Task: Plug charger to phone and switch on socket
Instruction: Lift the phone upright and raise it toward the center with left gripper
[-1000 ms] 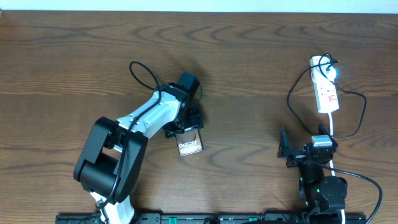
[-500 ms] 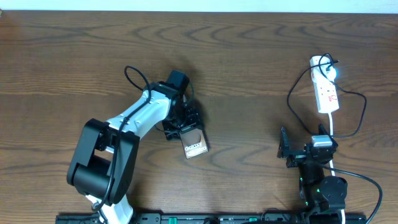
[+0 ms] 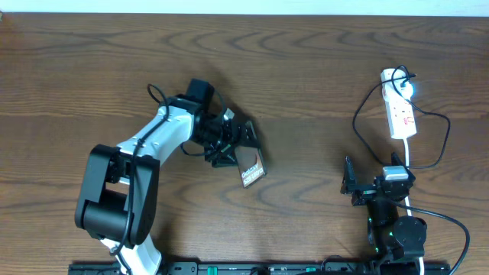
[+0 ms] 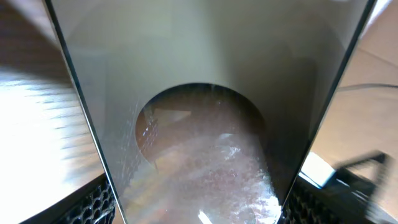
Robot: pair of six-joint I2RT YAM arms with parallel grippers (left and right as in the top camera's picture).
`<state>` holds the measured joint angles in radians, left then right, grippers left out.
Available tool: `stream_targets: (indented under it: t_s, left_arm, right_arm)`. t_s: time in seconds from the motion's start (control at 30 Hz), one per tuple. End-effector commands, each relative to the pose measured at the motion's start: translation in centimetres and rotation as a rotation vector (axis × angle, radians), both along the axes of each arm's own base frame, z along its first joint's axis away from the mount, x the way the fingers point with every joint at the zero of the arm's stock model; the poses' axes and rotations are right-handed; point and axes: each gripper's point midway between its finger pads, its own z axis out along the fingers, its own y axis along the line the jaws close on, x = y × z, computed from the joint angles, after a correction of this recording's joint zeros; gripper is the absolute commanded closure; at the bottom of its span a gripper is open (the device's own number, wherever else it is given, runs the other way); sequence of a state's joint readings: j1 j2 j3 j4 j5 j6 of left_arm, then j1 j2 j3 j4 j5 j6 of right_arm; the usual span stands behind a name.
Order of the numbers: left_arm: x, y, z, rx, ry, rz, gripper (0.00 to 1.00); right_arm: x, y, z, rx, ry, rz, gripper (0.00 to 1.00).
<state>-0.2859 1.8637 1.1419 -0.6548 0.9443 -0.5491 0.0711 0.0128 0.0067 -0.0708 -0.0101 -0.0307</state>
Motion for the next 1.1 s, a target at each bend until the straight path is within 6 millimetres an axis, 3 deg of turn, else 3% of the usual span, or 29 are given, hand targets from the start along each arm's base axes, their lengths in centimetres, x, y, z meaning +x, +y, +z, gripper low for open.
stream_targets:
  t_s: [0.0, 0.3, 0.73, 1.07]
  left_arm:
    - [0.5, -1.0, 4.6, -0.237, 0.015, 0.020, 0.39]
    - [3.1, -1.4, 8.5, -0.459, -0.022, 0.045, 0.38]
    - [7.5, -1.2, 13.6, -0.607, -0.086, 0.083, 0.38]
    - [8.3, -0.7, 14.4, -0.622, -0.119, 0.093, 0.38]
  right_arm:
    - [0.0, -0.2, -0.1, -0.009, 0.003, -0.008, 0.01]
    - [0.0, -0.2, -0.1, -0.009, 0.003, -0.008, 0.01]
    - [0.0, -0.2, -0.1, -0.009, 0.003, -0.008, 0.01]
    - [0.0, -0.2, -0.1, -0.009, 0.003, -0.008, 0.01]
